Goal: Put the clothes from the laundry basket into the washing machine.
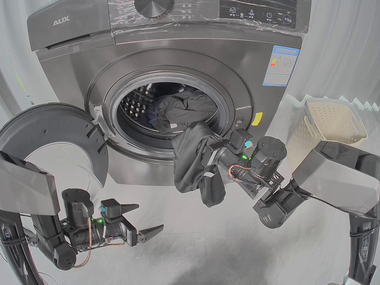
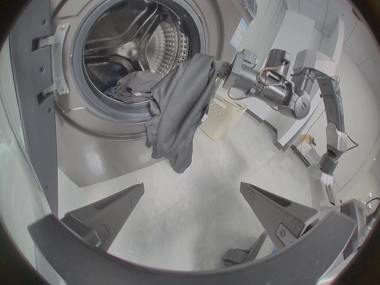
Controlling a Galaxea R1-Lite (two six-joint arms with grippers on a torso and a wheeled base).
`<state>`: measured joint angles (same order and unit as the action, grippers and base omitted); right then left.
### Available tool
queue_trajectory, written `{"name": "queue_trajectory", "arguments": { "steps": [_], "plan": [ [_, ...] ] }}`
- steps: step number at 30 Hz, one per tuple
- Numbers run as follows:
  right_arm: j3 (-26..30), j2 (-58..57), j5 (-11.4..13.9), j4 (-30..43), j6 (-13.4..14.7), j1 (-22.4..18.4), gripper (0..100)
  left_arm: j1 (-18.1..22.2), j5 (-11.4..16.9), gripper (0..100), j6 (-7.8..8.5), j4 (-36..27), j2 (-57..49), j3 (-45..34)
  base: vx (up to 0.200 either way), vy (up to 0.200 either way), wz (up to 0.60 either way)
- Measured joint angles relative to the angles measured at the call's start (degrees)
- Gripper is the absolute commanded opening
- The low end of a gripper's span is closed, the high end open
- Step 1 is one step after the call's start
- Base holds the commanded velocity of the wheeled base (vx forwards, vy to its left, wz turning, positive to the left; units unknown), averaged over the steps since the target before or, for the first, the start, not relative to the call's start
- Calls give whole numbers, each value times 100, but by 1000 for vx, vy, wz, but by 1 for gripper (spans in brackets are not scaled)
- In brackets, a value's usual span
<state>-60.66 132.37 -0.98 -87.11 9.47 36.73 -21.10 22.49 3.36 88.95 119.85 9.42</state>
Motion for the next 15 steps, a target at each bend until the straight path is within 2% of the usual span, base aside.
{"name": "queue_trajectory", "arguments": {
  "steps": [3,7,15],
  "plan": [
    [30,-4,-2,-15,5,41,0,-17,-5,100,27,0,91,38,0,0,0],
    [74,-41,-6,-28,7,119,0,-65,-30,100,-20,2,122,295,0,0,0],
    [105,-98,0,13,-9,273,0,-254,-74,100,-272,2,124,1036,0,0,0]
  ]
}}
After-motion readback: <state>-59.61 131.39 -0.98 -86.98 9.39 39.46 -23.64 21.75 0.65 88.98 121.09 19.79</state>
